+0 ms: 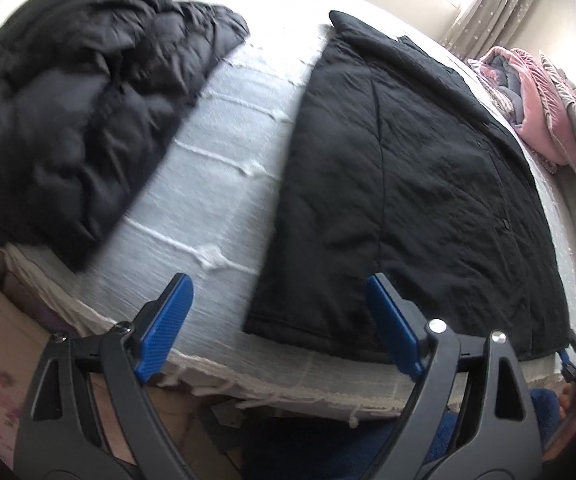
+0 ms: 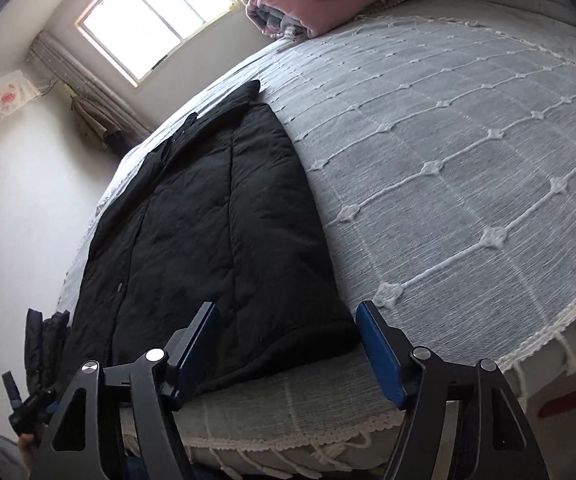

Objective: Fold large clothes
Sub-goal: 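Bring both tools to the hem of the narrowed coat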

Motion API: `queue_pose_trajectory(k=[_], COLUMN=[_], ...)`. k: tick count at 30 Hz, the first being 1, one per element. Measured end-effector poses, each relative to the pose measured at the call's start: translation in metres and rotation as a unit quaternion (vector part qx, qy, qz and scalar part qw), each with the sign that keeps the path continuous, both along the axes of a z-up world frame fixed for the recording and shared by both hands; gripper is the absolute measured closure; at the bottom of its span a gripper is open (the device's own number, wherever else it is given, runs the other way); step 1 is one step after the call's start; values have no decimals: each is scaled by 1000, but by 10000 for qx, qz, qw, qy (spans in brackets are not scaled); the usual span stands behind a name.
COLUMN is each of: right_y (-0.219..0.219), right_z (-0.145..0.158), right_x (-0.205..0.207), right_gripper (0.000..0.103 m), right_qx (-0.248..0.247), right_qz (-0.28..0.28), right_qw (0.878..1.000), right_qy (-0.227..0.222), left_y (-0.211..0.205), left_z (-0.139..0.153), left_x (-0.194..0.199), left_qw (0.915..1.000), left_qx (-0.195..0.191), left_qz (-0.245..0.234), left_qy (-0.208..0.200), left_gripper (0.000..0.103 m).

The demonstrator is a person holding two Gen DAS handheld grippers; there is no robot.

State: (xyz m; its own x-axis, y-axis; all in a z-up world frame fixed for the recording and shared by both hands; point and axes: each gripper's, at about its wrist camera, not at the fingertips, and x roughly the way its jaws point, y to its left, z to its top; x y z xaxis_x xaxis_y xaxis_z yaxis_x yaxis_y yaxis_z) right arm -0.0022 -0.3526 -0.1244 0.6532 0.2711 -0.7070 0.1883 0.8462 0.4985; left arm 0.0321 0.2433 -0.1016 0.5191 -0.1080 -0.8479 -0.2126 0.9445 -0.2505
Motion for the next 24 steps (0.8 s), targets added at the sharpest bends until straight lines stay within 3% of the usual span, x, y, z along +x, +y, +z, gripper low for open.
queue_pose_trajectory(k=[7, 12, 17, 20, 24], right_y=[11, -2, -14, -20, -10], right_z=[4, 1, -5, -10, -8], right_x=[8, 5, 7, 6, 8], right_gripper=[41, 51, 51, 51, 49], right_qx=[65, 410, -6, 262, 107], right_qz=[286, 219, -41, -58, 54], right_qw=[9995, 9988, 9999, 9995, 9998], right_qy=[-132, -153, 165, 160, 186], left_y=[-2, -3, 5, 11, 13], left_z=[-8, -5, -5, -5, -7], left_x=[4, 6, -2, -7, -8], left_qw=[10000, 9996, 9998, 9996, 9995], left_qx=[-24, -217, -114, -223, -269], left_qz=[15, -103, -10, 1, -74], left_qy=[-73, -112, -134, -159, -157], left_gripper=[18, 31, 31, 31, 31])
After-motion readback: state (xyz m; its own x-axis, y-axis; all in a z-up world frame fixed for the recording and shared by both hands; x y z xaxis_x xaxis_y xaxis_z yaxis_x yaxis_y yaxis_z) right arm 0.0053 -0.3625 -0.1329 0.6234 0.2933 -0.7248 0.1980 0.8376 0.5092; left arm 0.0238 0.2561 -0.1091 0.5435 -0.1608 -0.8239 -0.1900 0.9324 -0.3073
